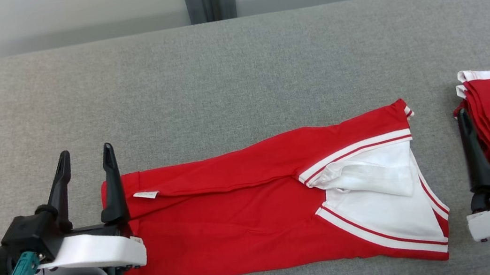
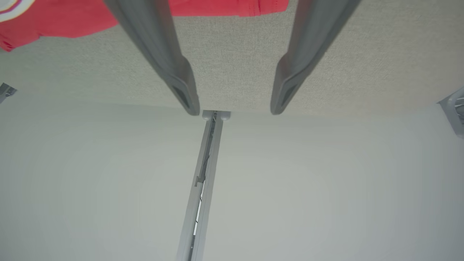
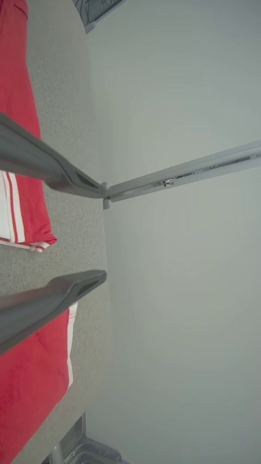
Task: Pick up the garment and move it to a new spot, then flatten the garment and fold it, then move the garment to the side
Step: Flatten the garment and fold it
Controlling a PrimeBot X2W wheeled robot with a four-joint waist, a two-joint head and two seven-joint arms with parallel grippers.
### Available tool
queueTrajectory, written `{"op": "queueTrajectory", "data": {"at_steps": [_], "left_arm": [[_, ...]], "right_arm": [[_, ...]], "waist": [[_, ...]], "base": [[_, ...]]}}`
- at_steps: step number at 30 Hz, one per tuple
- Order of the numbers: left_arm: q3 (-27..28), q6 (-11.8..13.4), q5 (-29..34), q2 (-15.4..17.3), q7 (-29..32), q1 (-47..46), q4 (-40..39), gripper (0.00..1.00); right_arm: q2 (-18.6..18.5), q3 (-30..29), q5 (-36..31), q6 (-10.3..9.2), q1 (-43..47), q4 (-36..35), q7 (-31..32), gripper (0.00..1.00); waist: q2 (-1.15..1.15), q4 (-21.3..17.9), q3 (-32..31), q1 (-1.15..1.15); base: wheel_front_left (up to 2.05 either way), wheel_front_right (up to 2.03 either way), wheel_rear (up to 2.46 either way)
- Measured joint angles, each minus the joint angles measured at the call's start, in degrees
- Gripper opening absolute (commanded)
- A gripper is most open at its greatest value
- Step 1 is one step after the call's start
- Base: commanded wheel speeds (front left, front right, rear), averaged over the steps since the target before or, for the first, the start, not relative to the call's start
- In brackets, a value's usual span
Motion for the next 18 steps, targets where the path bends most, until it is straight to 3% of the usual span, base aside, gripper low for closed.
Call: {"op": "queueTrajectory", "data": {"at_steps": [4,13,18], "left_arm": [[1.32,-0.52,3.46,-2.00,-0.02,0.24,2.67,1.00],[7.26,-7.75,9.76,-5.99,-0.08,1.51,8.35,1.00],[9.02,-10.21,12.82,-8.01,-0.09,3.76,11.24,1.00]], "right_arm": [[0.36,1.34,-1.75,0.00,0.15,2.60,-0.99,1.00],[0.59,2.99,-3.33,0.00,0.32,6.12,-1.91,1.00],[0.60,3.30,-3.38,0.00,0.52,6.91,-1.97,1.00]], "waist": [[0.00,0.40,-1.54,0.00],[0.00,1.08,-3.34,0.00],[0.00,1.10,-4.13,0.00]], "base": [[0.00,0.00,0.00],[0.00,0.00,0.00],[0.00,0.00,0.00]]}}
